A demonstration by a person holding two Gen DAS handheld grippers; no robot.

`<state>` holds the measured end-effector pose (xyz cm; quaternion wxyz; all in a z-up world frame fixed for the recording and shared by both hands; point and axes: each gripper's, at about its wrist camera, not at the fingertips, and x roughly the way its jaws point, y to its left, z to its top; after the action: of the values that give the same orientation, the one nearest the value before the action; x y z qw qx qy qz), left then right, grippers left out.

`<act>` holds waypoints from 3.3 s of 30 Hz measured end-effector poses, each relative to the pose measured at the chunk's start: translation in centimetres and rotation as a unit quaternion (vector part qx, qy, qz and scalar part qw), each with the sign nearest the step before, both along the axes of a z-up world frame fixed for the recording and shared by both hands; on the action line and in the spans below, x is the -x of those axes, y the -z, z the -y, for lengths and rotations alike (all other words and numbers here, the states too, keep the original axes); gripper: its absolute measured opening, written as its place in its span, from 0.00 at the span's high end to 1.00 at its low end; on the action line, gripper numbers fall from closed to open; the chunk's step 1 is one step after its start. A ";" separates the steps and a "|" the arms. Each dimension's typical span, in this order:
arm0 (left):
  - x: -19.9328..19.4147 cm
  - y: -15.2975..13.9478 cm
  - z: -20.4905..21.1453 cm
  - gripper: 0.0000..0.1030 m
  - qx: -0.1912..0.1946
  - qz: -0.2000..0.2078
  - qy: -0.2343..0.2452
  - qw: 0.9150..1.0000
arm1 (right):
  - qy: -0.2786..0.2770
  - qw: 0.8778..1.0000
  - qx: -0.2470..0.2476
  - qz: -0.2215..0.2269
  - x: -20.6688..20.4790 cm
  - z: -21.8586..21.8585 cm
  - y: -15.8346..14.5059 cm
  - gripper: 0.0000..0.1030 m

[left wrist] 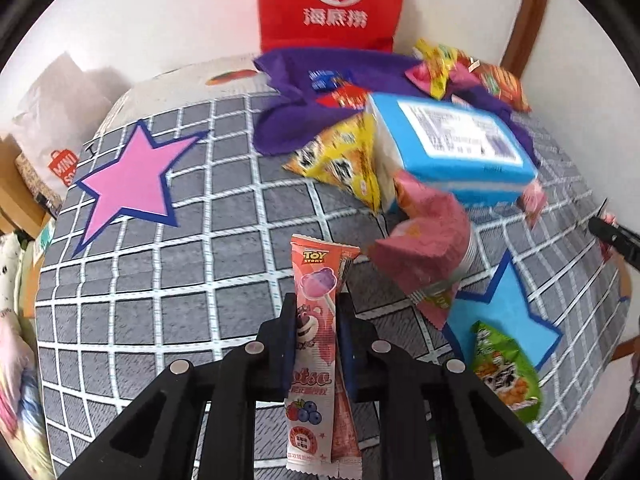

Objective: Organize snacks
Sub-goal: 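Lift the strawberry bag with the right tool while the left tool grasps the pink lollipop stick, then carry the strawberry bag with the right tool while the left tool carries the lollipop over the towel, then drop the strawberry bag onto the towel with the right tool while the left tool releases the lollipop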

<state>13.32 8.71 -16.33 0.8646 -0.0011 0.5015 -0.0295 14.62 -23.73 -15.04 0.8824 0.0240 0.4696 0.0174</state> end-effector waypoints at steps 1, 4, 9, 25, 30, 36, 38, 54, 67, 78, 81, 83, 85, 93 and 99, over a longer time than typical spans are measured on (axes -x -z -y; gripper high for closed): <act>0.1 -0.5 -0.4 0.83 0.004 0.005 -0.004 1.000 | -0.001 1.000 0.000 0.004 0.0 -0.1 -0.4 0.55; -0.4 -1.8 -0.6 0.83 0.007 0.018 -0.010 1.000 | -0.008 1.000 -0.002 0.017 -0.3 -0.7 -1.9 0.55; -0.9 -4.3 -0.9 0.83 0.008 0.042 -0.014 0.999 | -0.026 0.999 -0.008 0.041 -1.3 -1.9 -4.5 0.55; -5.8 -8.2 -1.2 0.83 0.026 0.066 -0.024 0.997 | -0.076 0.994 -0.019 0.080 -7.7 -5.7 -8.7 0.55; -8.2 -8.8 -1.3 0.83 0.023 0.073 -0.024 0.997 | -0.087 0.992 -0.014 0.090 -10.2 -7.1 -9.7 0.55; -10.9 -9.7 -1.6 0.83 0.018 0.080 -0.026 0.996 | -0.104 0.989 -0.021 0.102 -13.5 -9.0 -10.7 0.55; -12.0 -9.8 -1.8 0.83 0.018 0.081 -0.027 0.996 | -0.111 0.988 -0.024 0.101 -14.8 -9.8 -10.7 0.55; -20.2 -8.6 -0.1 0.82 0.036 0.074 -0.016 0.996 | -0.128 0.987 -0.050 0.080 -22.1 -11.9 -8.1 0.55; -23.0 -3.4 1.2 0.82 0.055 0.034 0.002 0.998 | -0.128 0.991 -0.034 0.034 -24.9 -11.1 -3.0 0.55; -23.4 -2.8 0.6 0.82 0.062 0.026 -0.005 0.998 | -0.131 0.991 -0.023 0.008 -25.4 -11.4 -1.1 0.55; -23.3 -2.9 0.7 0.82 0.065 0.027 -0.004 0.998 | -0.137 0.990 -0.017 0.012 -25.3 -11.6 -1.3 0.55; -23.3 -3.1 0.7 0.82 0.066 0.029 -0.003 0.997 | -0.136 0.991 -0.017 0.013 -25.2 -11.4 -1.5 0.55; -23.3 -3.1 0.7 0.82 0.065 0.031 -0.002 0.997 | -0.134 0.991 -0.016 0.012 -25.3 -11.3 -1.6 0.55; -23.3 -2.8 0.7 0.82 0.066 0.025 -0.005 0.998 | -0.136 0.991 -0.012 0.004 -25.1 -11.5 -1.5 0.55; -23.4 -2.6 0.6 0.82 0.065 0.021 -0.006 0.998 | -0.148 0.989 -0.004 -0.019 -25.3 -12.3 -0.3 0.55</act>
<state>36.73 8.07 -13.73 0.8734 -0.0600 0.4799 -0.0570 39.89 -11.42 -14.79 0.8610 -0.0419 0.4845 0.1488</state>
